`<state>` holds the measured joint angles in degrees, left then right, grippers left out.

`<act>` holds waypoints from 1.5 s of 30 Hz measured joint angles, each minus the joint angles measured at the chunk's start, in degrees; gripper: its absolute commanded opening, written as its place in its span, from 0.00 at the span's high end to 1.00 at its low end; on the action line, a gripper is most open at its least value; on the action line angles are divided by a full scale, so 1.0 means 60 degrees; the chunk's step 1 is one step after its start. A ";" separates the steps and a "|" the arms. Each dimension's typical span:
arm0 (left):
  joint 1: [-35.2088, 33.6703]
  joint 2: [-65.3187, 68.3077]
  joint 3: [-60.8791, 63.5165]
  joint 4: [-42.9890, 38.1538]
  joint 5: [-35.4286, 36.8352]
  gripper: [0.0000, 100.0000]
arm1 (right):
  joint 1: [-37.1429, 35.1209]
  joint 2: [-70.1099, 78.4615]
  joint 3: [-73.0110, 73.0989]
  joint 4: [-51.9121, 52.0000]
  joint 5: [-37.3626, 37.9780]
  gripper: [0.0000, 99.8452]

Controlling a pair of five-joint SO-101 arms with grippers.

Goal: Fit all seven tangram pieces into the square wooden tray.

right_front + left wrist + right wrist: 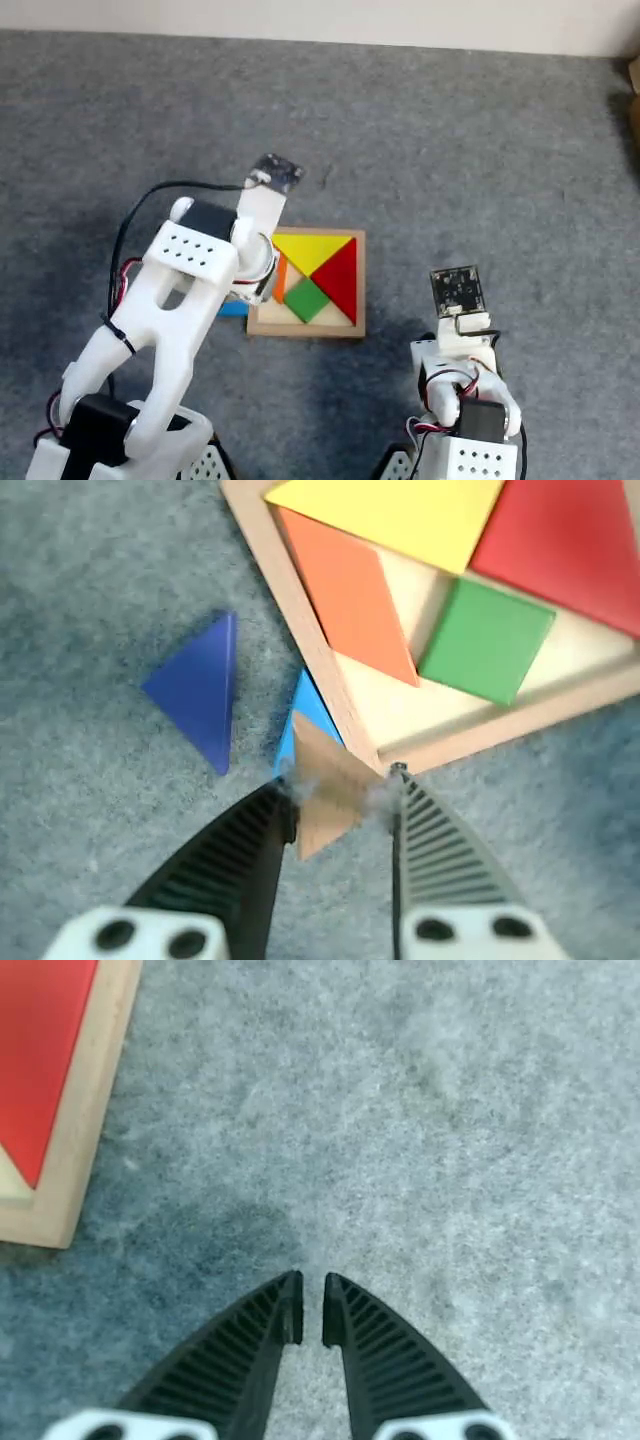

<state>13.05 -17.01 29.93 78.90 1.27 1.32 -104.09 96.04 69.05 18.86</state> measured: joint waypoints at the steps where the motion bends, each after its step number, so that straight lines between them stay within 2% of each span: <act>1: 0.0000 0.0000 -0.0044 0.0000 0.0147 0.96 | 0.0000 0.0000 0.0000 0.0000 0.0000 0.95; 11: 0.0000 0.0000 -0.0645 0.0015 0.1421 0.96 | 0.0000 0.0000 0.0000 0.0000 0.0000 0.95; 22: 0.0000 0.0132 -0.0733 0.0015 0.1524 0.96 | 0.0000 0.0000 0.0000 0.0000 0.0000 0.95; 27: 0.0542 0.1538 -0.1626 0.0015 0.1524 0.96 | 0.0000 0.0000 0.0000 0.0000 0.0000 0.95; 30: 0.0469 0.2447 -0.2286 0.0103 0.1524 0.96 | 0.0000 0.0000 0.0000 0.0000 0.0000 0.95; 45: 0.0484 0.4615 -0.3868 0.0103 0.3267 0.96 | 0.0000 0.0000 0.0000 0.0000 0.0000 0.95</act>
<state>15.96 10.68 6.73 79.52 20.88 1.32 -104.09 96.04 69.05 18.86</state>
